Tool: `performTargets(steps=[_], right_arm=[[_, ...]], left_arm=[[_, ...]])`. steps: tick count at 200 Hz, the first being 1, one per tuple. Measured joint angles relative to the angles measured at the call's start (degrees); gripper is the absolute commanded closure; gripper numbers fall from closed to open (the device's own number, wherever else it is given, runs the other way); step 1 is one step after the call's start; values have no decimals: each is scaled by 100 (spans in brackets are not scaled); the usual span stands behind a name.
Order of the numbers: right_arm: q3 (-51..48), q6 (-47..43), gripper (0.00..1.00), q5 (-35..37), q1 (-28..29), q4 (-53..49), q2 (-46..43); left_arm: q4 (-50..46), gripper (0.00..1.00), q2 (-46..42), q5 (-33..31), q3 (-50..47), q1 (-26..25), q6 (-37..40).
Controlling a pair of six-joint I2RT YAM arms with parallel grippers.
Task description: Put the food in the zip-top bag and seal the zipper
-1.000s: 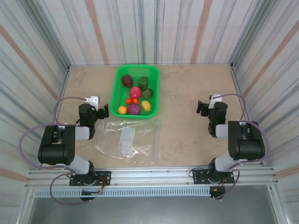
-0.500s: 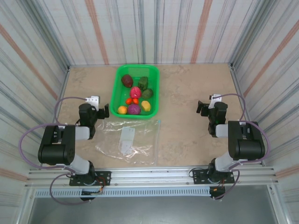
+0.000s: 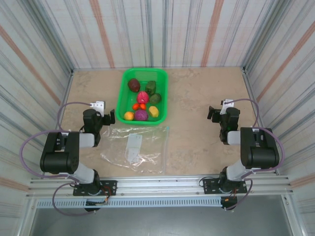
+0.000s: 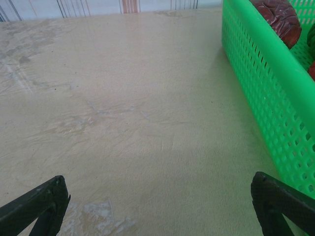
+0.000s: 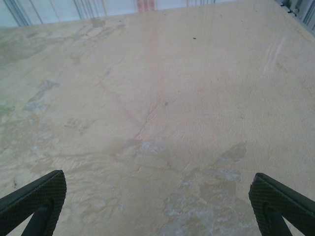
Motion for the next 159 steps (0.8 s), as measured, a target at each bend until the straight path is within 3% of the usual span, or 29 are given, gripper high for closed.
performTargets(steps=[50, 78, 128, 159], right_arm=[[0, 0, 1, -4, 0, -46, -33], [284, -94, 1, 234, 302, -1130, -619], [1886, -415, 1, 404, 1600, -2953, -1893], [2741, -254, 1, 487, 2721, -4044, -2393]], left_arm=[[2, 1, -7, 0, -4, -13, 11], [-426, 1, -538, -293, -28, -295, 146], [-1384, 1, -2264, -968, 546, -1331, 953], [-2323, 1, -3801, -1364, 710, -1657, 876]])
